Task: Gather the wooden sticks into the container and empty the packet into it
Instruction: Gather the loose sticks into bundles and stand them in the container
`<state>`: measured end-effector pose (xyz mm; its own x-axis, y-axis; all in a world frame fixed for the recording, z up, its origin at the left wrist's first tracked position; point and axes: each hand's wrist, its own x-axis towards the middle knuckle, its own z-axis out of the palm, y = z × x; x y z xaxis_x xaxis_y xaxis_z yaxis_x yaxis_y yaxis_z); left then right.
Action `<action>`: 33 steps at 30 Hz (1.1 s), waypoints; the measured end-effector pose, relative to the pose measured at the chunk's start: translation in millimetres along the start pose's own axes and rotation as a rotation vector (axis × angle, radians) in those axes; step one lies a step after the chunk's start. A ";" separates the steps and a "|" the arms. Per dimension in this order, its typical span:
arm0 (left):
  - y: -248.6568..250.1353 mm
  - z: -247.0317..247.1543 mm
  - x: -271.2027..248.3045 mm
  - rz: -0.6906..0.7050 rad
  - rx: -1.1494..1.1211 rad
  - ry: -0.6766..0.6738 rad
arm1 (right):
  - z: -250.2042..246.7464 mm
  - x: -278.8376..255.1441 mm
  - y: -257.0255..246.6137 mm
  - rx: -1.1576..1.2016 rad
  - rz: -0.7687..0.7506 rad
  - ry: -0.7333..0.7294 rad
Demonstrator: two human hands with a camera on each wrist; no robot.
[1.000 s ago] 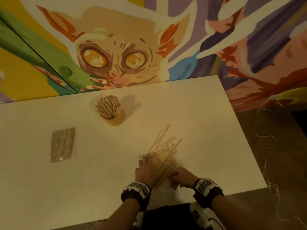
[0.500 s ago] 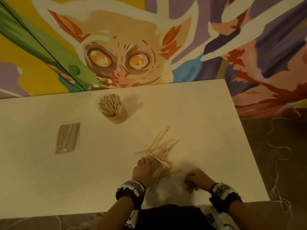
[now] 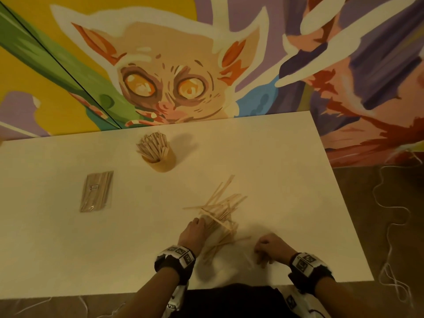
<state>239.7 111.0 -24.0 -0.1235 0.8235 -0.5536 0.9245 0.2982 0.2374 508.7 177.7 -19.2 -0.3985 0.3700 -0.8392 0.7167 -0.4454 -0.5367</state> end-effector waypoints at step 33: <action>-0.1 -49.6 -32.0 -0.045 -0.505 -0.194 | -2.4 3.5 -67.3 0.332 -0.134 0.108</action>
<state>225.7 108.5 33.2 -0.0462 0.7145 -0.6981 0.6256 0.5656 0.5373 460.4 210.9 14.2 -0.4003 0.5191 -0.7552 0.4303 -0.6211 -0.6551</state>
